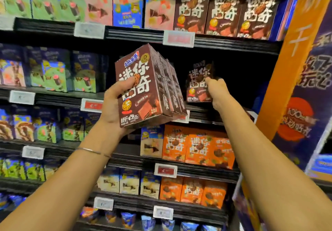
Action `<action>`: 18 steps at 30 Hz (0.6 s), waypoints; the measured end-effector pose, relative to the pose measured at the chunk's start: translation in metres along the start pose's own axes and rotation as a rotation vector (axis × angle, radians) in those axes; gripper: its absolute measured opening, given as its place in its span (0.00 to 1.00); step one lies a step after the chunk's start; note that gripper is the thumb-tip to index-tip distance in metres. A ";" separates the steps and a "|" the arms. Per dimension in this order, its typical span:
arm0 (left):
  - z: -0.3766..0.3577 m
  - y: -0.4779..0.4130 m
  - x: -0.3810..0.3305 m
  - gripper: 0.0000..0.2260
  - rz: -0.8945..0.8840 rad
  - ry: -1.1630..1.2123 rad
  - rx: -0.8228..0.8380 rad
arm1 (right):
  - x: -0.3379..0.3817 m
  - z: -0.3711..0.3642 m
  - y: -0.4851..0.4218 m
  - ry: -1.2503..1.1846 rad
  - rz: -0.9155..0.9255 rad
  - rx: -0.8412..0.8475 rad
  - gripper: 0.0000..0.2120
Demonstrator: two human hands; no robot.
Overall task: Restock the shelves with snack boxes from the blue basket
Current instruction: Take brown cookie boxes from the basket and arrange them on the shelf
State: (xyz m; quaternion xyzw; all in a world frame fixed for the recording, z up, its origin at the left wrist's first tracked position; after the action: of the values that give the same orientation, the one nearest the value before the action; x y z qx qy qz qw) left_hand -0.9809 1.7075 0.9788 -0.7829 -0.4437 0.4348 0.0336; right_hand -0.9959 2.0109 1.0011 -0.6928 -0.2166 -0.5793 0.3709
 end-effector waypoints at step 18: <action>0.010 -0.001 0.009 0.39 0.111 -0.068 -0.017 | -0.018 -0.030 -0.011 0.671 0.001 -0.281 0.68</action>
State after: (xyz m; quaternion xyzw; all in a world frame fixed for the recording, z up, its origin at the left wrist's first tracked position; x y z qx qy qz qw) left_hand -0.9865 1.7110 0.9676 -0.7913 -0.4040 0.4588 -0.0123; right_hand -1.0279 1.9973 0.9882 -0.5083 -0.0006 -0.7984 0.3227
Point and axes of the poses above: each hand's wrist, its own y-axis away from the middle knuckle, its own z-axis out of the back of the hand, x = y × z, the point moved 10 cm from there along -y, towards the middle knuckle, and after that the axes turned 4 degrees about x, right-handed, at the moved point
